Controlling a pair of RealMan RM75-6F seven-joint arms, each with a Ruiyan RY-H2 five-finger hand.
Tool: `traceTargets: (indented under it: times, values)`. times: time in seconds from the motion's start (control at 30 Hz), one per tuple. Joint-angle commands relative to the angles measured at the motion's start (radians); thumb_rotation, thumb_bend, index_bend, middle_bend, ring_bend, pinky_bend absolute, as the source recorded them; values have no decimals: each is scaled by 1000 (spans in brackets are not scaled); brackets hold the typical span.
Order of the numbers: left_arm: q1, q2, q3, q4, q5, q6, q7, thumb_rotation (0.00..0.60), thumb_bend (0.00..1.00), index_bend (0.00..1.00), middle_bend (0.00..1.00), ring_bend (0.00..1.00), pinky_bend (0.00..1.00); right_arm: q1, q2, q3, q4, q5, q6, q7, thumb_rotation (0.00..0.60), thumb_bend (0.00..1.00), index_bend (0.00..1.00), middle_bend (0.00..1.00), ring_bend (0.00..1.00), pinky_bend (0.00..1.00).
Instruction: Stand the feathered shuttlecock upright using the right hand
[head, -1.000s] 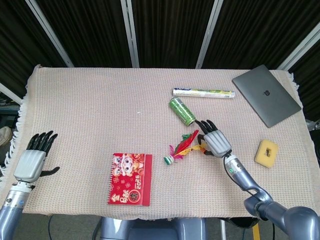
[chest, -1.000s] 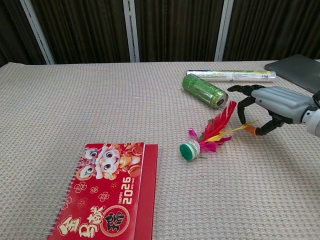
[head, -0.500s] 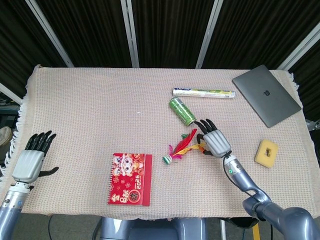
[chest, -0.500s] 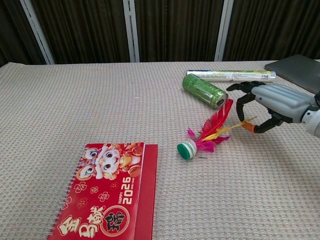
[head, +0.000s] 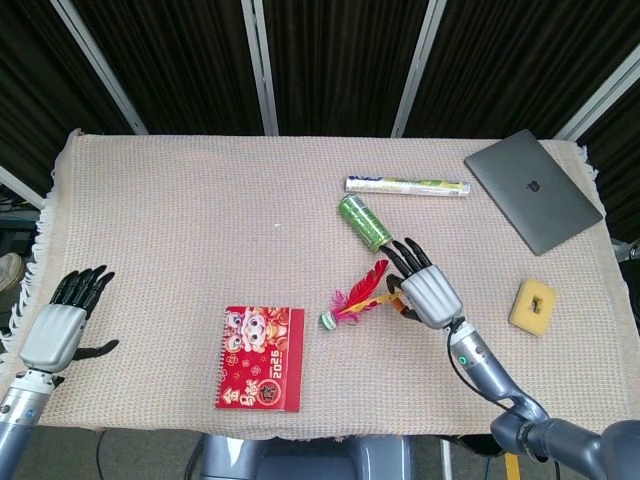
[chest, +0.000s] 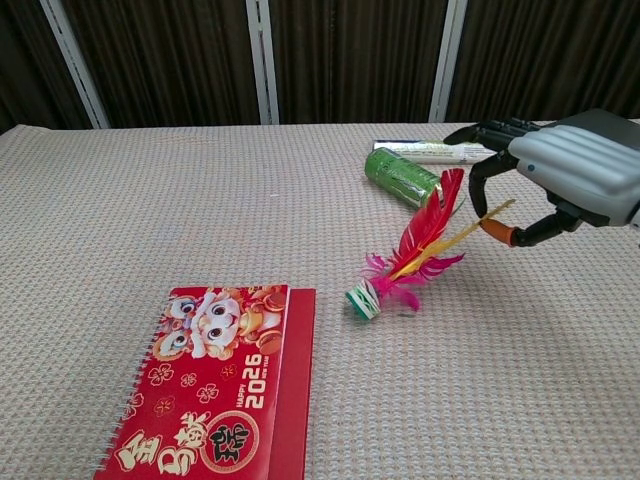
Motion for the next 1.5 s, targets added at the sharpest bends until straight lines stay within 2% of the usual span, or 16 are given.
traceTargets:
  times: [0.03, 0.17, 0.47, 0.83, 1.23, 1.33, 1.43, 1.5]
  values:
    - [4, 12, 6, -5, 16, 15, -22, 600, 12, 0, 0, 0, 0, -17, 84, 7, -171, -6, 24, -153, 600, 441, 695, 78, 0, 0]
    - [6, 24, 10, -7, 28, 25, -50, 600, 12, 0, 0, 0, 0, -22, 129, 11, -286, -9, 26, -259, 600, 441, 697, 79, 0, 0]
    - [11, 42, 20, -5, 53, 45, -94, 600, 12, 0, 0, 0, 0, -40, 199, 10, -467, -15, 30, -426, 600, 441, 700, 82, 0, 0]
    - [14, 53, 30, -8, 82, 67, -119, 600, 12, 0, 0, 0, 0, -66, 207, -40, -577, -67, 23, -557, 600, 441, 682, 80, 0, 0]
    - [22, 64, 42, -11, 106, 90, -134, 600, 12, 0, 0, 0, 0, -129, 166, -123, -617, -125, 40, -642, 600, 441, 651, 64, 0, 0]
    - [23, 65, 44, -10, 110, 94, -137, 600, 12, 0, 0, 0, 0, -143, 171, -132, -629, -133, 49, -653, 600, 439, 550, 23, 0, 0]
    - [25, 66, 46, -13, 116, 100, -139, 600, 12, 0, 0, 0, 0, -156, 190, -148, -658, -133, 40, -672, 600, 413, 235, 0, 0, 0]
    - [26, 68, 48, -15, 122, 106, -141, 600, 12, 0, 0, 0, 0, -162, 206, -154, -681, -137, 37, -690, 600, 344, 52, 0, 0, 0]
